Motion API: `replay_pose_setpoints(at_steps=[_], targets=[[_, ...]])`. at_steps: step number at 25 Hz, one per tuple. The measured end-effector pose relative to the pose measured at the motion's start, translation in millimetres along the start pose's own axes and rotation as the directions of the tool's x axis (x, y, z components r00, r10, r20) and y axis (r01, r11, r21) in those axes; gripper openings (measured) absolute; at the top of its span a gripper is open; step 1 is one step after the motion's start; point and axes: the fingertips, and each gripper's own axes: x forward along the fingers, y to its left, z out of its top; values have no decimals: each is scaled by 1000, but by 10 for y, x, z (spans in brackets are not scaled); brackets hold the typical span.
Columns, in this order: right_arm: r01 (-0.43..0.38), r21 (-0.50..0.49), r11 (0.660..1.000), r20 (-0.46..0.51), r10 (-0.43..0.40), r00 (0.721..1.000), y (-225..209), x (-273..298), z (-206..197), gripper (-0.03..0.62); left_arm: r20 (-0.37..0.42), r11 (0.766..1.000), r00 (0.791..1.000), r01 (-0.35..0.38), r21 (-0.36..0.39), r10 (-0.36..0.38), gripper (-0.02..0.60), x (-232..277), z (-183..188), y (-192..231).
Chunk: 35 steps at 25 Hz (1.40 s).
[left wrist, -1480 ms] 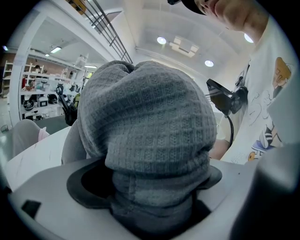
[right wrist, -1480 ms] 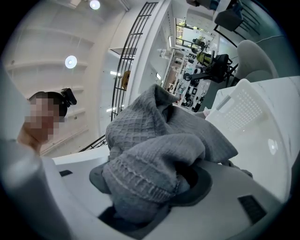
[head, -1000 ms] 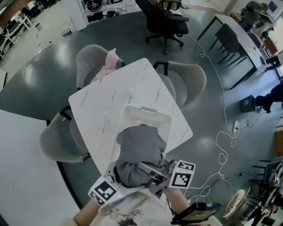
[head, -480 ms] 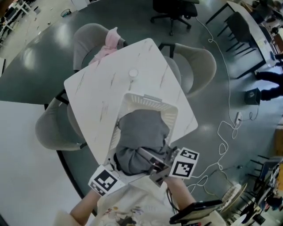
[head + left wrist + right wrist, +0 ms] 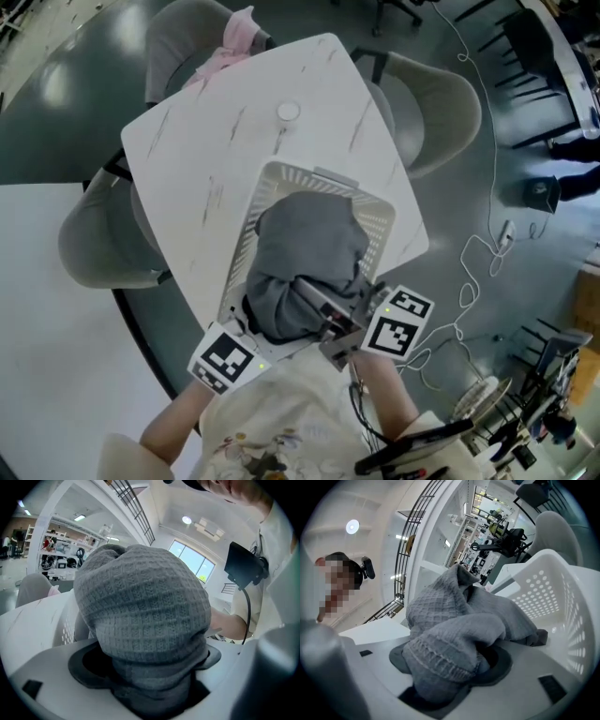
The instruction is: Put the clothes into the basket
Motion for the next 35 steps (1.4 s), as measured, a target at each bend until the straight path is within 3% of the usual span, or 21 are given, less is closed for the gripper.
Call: replay_pose_setpoints(at_steps=[6,14,19,35], targets=[[54,-34,998,-38,-55,998,-282,85,-56,258,-6,997,997,-75,-25,74,479,143,-145,153],[89,-83,993,-103,-98,990,-497,207,-126,259,-17,988,993,-117,-97,116,469,275,-286,310],[124,-55,991,-107,-129,986,-688,250,-120,261,-18,980,987,-158,-123,157,446,350,-343,391],[157,-94,983,-118,-167,979,-975,420,-72,262,-59,963,975,-222,-155,215,431,504,-426,665]])
